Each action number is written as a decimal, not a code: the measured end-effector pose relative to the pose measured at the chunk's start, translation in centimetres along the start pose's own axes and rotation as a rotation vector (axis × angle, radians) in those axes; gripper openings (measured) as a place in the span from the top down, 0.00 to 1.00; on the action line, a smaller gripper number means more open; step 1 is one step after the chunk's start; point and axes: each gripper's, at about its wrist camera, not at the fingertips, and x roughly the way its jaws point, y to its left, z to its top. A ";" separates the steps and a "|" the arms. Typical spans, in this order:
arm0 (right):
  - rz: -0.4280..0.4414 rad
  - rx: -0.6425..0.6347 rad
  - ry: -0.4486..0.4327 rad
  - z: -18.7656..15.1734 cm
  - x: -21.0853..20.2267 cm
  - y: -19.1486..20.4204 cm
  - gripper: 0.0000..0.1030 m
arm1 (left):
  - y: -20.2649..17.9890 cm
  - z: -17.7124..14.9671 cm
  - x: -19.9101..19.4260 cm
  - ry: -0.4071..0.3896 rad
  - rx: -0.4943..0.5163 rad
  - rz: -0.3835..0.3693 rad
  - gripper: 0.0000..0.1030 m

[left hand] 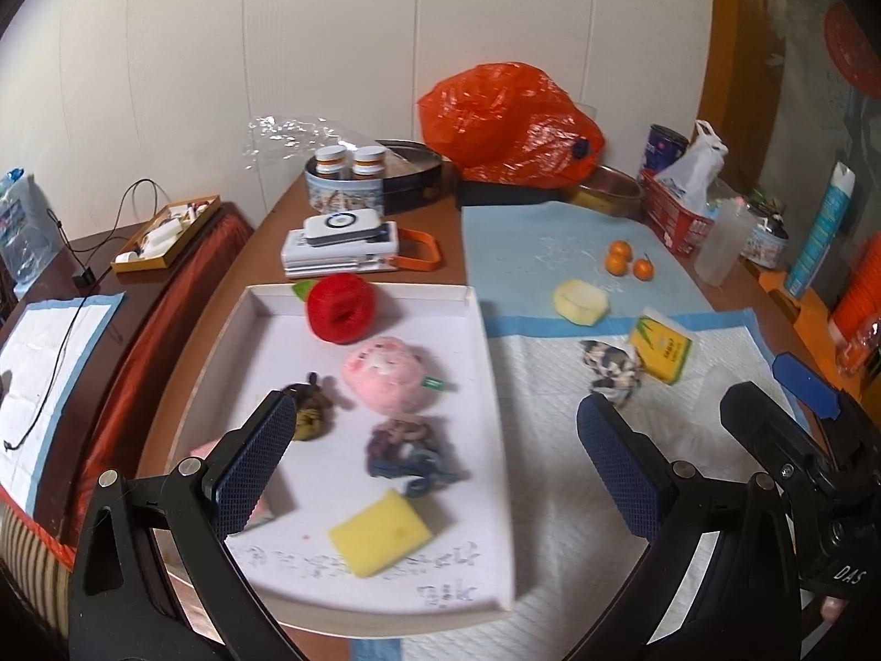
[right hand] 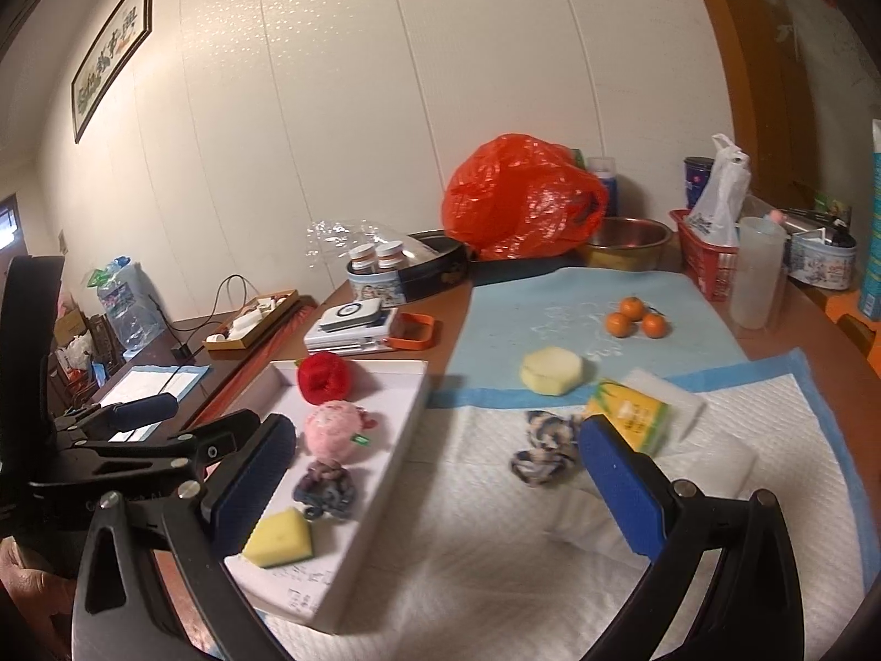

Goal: Organize soft objects
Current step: 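Move both open tools back over the pad toward the white towel and foam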

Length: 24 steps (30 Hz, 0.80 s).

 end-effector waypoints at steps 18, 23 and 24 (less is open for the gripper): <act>-0.058 0.062 -0.017 -0.4 -3.7 -8.2 0.00 | -9.2 -1.2 2.0 0.070 0.072 -0.013 0.00; -0.098 0.103 -0.021 -0.7 -4.3 -11.7 0.00 | -10.7 -2.4 4.9 0.133 0.089 -0.034 0.00; -0.114 0.121 -0.020 -0.9 -4.5 -12.8 0.00 | -11.0 -2.8 5.6 0.150 0.089 -0.042 0.00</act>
